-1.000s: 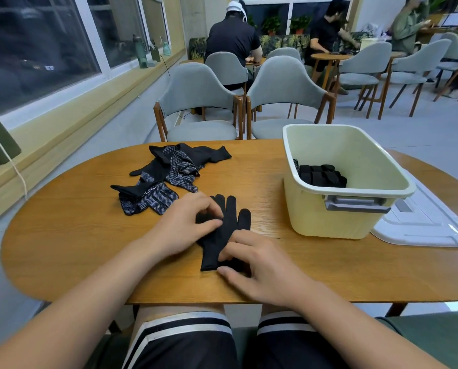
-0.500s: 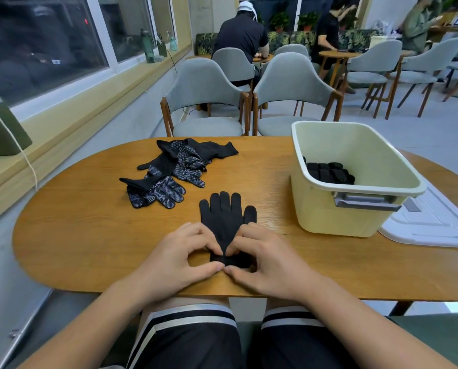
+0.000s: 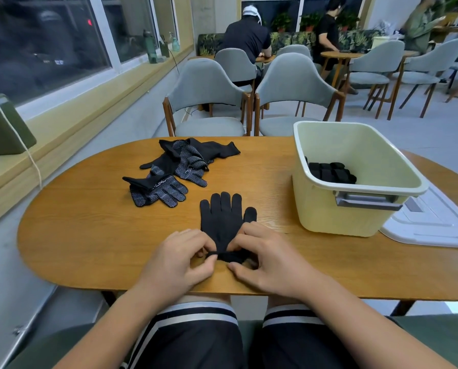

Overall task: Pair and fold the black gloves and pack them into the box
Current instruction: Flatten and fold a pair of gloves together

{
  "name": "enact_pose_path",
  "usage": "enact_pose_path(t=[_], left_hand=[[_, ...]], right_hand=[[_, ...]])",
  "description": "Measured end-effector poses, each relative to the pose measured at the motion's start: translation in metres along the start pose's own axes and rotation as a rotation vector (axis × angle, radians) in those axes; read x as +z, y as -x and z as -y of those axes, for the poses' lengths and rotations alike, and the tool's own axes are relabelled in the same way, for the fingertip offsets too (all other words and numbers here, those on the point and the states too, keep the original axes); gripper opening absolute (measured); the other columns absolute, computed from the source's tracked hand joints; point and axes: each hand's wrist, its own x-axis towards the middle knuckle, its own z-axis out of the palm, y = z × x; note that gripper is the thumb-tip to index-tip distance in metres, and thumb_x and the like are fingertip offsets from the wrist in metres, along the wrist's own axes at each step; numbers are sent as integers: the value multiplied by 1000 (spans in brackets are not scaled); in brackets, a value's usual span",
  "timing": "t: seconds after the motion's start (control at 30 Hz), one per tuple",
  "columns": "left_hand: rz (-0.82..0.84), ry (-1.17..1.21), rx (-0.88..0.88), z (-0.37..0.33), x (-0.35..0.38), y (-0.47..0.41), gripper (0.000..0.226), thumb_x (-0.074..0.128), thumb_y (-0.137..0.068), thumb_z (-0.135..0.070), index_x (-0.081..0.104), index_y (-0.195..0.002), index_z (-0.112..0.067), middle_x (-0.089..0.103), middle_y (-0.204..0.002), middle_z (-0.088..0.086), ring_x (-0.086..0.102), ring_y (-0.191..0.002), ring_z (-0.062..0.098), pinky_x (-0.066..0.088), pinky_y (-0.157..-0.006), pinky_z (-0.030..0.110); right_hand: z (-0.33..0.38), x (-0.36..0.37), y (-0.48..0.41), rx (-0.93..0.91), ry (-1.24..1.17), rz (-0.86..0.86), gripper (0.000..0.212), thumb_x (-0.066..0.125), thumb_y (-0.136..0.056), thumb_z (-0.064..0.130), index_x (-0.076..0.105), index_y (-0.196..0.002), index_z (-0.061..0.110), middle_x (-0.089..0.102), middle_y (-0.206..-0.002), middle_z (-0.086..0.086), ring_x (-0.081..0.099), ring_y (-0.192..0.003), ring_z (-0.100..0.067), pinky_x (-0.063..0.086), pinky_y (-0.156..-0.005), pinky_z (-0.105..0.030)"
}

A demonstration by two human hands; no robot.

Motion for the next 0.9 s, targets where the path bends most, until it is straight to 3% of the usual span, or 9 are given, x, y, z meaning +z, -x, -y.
enact_pose_path(t=[0.1,0.27,0.6,0.77,0.9], left_hand=[[-16,115,-118,2,-1,-1,7,72,-94,-33,67,-95,-38,63,-84,-14,64,-83,13,53,-75,32],[68,190,-153,2,-3,-6,26,78,-94,-35,67,-115,-46,66,-96,-14,64,-83,19,47,-72,16],[45,308,-248,5,-2,-7,11,73,-101,-29,72,-102,-40,70,-91,-11,66,-88,19,54,-80,29],[44,266,-246,2,-2,-10,14,73,-98,-25,71,-97,-39,67,-91,-8,62,-83,20,51,-74,27],[-3,179,-216,-2,0,-10,19,78,-94,-22,71,-93,-40,61,-99,-11,61,-78,20,50,-72,26]], right_hand=[[-1,0,-1,1,-17,-5,18,72,-100,37,69,-113,26,63,-105,12,59,-97,-11,52,-83,-38],[0,-4,0,57,-68,-46,16,69,-105,39,69,-116,29,68,-103,17,62,-95,-3,53,-84,-31],[-1,-7,-1,176,-164,-64,9,70,-105,32,77,-107,29,74,-96,19,68,-93,-2,51,-82,-21],[1,-6,-3,168,-131,-55,5,70,-103,29,74,-105,31,70,-95,18,65,-91,-4,52,-80,-24],[0,0,-2,149,-1,-69,5,65,-100,37,68,-99,33,58,-92,14,57,-83,-8,53,-74,-41]])
